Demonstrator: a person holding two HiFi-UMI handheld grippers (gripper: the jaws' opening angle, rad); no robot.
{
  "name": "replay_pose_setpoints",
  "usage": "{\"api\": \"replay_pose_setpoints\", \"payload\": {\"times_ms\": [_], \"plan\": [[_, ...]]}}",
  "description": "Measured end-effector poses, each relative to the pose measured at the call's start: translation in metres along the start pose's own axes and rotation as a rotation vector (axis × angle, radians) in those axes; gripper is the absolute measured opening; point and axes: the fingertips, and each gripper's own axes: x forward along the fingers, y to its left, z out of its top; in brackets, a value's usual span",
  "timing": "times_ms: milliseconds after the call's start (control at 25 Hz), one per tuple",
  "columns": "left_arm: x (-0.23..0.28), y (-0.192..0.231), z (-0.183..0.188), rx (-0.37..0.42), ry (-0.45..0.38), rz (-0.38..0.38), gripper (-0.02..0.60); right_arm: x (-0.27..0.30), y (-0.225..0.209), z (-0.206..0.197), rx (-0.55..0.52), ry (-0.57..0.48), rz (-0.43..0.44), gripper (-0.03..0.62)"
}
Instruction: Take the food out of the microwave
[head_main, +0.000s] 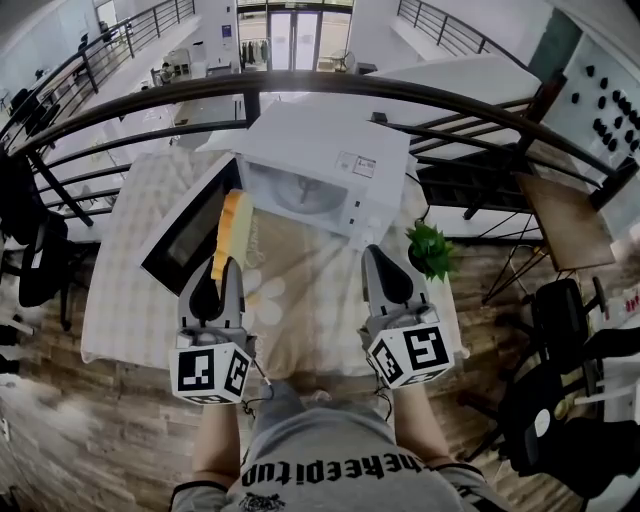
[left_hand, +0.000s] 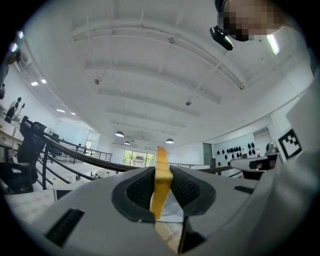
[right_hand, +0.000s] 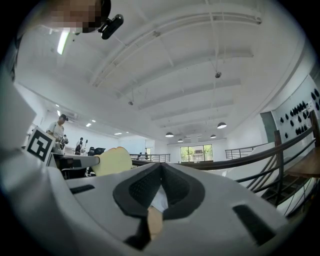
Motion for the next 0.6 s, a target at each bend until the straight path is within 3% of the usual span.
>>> {"api": "replay_pose_setpoints", "payload": {"times_ms": [600], "plan": [[-0.01, -0.0099, 0.0034, -0.022, 0.011, 0.029, 0.081, -0.0108, -0.0026, -0.0066, 0.007, 0.008, 0.017, 0.005]]}}
